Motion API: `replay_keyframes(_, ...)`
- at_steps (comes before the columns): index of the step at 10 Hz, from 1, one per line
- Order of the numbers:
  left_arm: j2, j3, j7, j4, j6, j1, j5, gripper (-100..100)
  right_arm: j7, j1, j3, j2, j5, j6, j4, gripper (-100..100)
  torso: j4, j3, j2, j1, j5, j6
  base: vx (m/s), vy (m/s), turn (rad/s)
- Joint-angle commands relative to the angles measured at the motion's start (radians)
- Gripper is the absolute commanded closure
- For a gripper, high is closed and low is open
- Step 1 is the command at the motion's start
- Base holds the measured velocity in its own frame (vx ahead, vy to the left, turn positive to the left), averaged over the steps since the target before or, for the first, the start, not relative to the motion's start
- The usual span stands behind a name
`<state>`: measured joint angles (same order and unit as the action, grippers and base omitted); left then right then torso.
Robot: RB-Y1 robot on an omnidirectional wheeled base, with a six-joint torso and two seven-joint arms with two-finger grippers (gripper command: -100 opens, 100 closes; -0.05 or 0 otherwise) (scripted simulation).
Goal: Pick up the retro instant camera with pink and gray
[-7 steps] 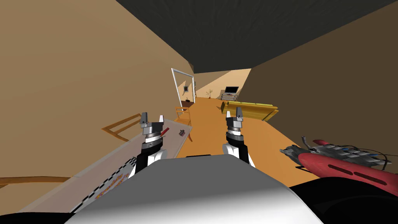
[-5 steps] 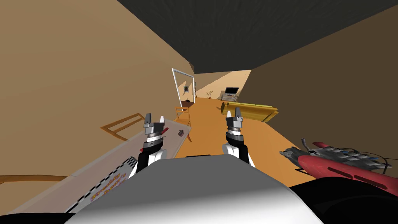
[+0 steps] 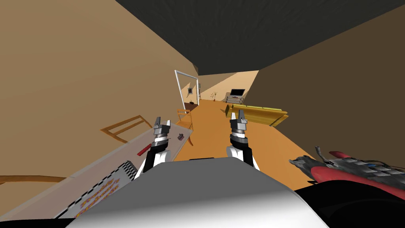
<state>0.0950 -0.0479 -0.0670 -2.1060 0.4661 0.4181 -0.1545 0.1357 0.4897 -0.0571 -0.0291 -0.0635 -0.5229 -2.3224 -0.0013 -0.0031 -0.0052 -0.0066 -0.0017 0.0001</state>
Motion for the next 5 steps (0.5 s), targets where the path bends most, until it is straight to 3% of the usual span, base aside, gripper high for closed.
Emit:
replay_keyframes(1, 0.012, -0.012, -0.008, 0.050, -0.010, -0.025, -0.010, -100, 0.000, 0.000, 0.000, 0.000, 0.000, 0.000, 0.000, 0, 0.000, 0.000, 0.000, 0.000, 0.000, 0.000, 0.071, -0.091, 0.034)
replay_keyframes(5, 0.026, -0.032, -0.021, 0.160, -0.043, -0.070, -0.027, -100, 0.000, 0.000, 0.000, 0.000, 0.000, 0.000, 0.000, 0, 0.000, 0.000, -0.001, 0.000, 0.000, 0.000, 0.071, -0.099, 0.058)
